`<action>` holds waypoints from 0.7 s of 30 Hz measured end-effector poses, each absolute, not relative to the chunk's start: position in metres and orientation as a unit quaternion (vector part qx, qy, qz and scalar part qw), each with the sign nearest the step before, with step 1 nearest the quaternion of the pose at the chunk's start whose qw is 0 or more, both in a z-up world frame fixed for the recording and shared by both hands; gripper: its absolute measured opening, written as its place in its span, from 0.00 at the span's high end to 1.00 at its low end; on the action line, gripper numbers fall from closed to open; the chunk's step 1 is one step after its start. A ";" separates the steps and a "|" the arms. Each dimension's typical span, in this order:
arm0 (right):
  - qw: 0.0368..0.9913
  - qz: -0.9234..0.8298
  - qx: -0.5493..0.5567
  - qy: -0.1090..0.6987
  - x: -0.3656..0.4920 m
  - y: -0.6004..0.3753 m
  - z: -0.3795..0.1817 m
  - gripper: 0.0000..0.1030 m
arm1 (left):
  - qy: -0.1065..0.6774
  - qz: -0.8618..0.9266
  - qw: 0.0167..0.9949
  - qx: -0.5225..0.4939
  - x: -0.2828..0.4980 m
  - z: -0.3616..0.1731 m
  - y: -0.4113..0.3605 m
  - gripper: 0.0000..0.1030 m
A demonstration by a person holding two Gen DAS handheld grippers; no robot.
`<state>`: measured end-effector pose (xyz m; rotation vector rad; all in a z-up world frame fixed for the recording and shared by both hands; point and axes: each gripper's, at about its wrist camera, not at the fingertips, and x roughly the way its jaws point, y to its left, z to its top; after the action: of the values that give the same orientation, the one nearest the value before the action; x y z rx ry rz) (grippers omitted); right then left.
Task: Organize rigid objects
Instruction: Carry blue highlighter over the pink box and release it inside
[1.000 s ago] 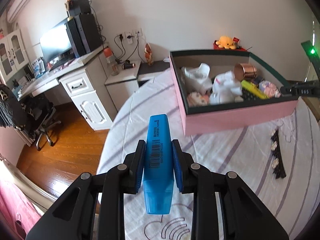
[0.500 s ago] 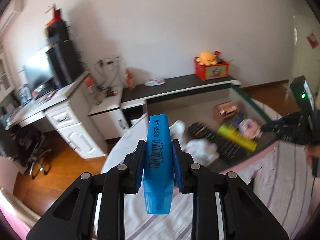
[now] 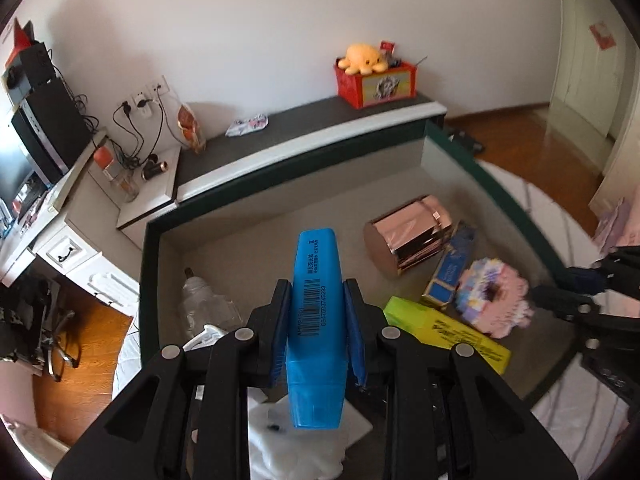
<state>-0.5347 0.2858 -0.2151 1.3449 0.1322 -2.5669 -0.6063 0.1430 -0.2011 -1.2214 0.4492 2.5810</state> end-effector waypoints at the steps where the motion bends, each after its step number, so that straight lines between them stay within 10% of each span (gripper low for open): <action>1: 0.121 -0.879 0.460 0.045 -0.535 0.286 -0.215 0.82 | 0.154 0.884 0.125 -0.422 -0.607 -0.204 0.143 0.75; 6: 0.121 -0.878 0.460 0.048 -0.535 0.286 -0.215 0.82 | 0.151 0.883 0.125 -0.426 -0.607 -0.211 0.140 0.74; 10: 0.119 -0.878 0.462 0.044 -0.536 0.287 -0.216 0.82 | 0.141 0.890 0.129 -0.415 -0.602 -0.207 0.134 0.44; 21: 0.110 -0.878 0.463 0.042 -0.531 0.285 -0.211 0.82 | 0.144 0.912 0.096 -0.372 -0.563 -0.173 0.080 0.25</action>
<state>-0.5313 0.2848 -0.2111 1.3620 0.1246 -2.5823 -0.5625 0.0796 -0.1733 -1.1033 0.4264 2.7007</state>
